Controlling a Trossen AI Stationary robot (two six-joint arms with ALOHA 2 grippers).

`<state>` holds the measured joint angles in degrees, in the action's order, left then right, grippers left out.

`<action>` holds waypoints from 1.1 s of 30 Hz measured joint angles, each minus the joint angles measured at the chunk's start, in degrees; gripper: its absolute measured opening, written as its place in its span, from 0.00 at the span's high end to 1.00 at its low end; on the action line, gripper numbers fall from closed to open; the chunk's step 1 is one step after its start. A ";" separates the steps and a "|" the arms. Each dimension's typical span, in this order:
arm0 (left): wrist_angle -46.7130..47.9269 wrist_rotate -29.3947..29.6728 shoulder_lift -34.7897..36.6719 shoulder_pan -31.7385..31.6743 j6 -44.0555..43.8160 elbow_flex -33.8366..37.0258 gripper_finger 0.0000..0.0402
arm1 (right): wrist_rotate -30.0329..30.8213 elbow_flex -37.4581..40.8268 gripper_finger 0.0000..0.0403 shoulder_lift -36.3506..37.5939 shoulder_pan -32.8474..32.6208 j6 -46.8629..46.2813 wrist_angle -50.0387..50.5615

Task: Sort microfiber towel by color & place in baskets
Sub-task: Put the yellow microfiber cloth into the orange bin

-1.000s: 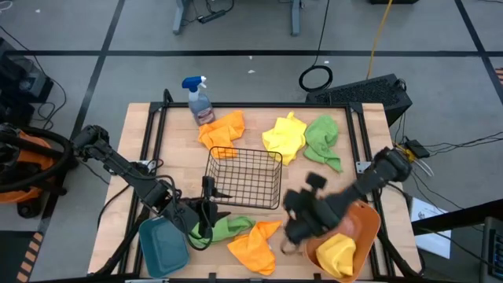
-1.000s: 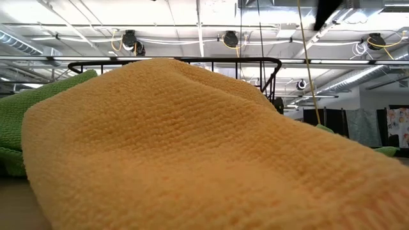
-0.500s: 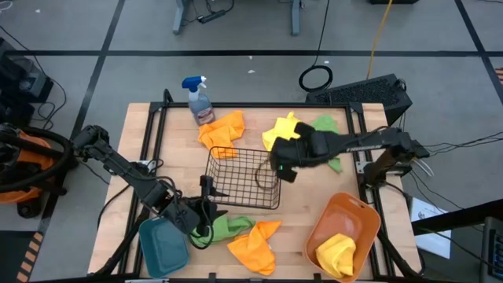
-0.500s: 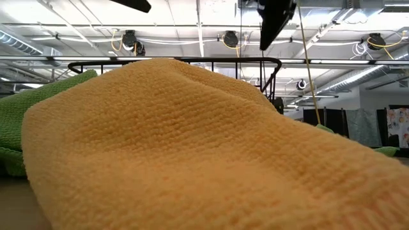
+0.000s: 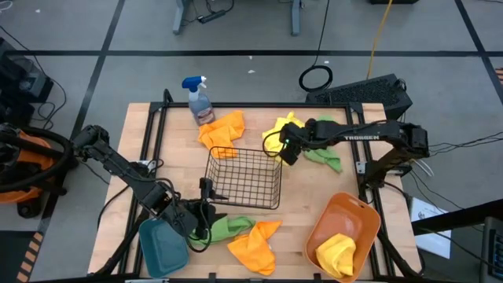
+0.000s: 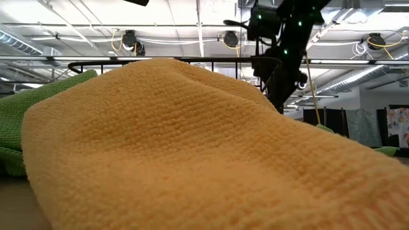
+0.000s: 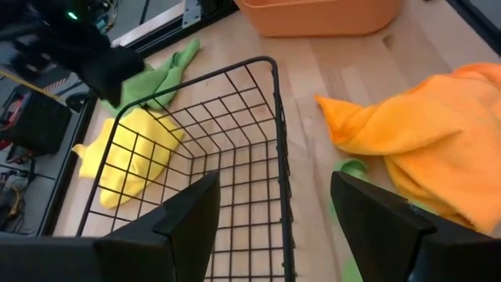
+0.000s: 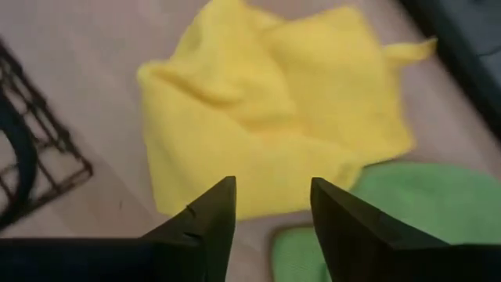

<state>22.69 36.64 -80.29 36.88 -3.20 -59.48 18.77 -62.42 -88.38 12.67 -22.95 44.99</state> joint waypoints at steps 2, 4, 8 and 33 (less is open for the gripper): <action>0.19 0.00 0.00 0.00 -0.87 0.00 0.38 | -1.87 2.09 0.57 0.00 0.15 1.57 -1.99; 0.24 0.00 0.00 0.00 -0.96 0.00 0.38 | -2.63 3.48 0.54 0.00 -0.04 3.09 -3.10; 0.03 0.00 0.00 -0.02 -1.05 0.00 0.38 | -2.47 6.22 0.45 0.00 -1.33 6.62 -6.45; -0.28 0.00 0.02 -0.04 -0.94 0.00 0.38 | -0.27 13.13 0.63 -11.32 -1.82 10.18 -20.21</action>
<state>22.41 36.64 -80.27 36.84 -4.14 -59.48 18.51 -49.29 -99.70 10.85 -12.76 24.77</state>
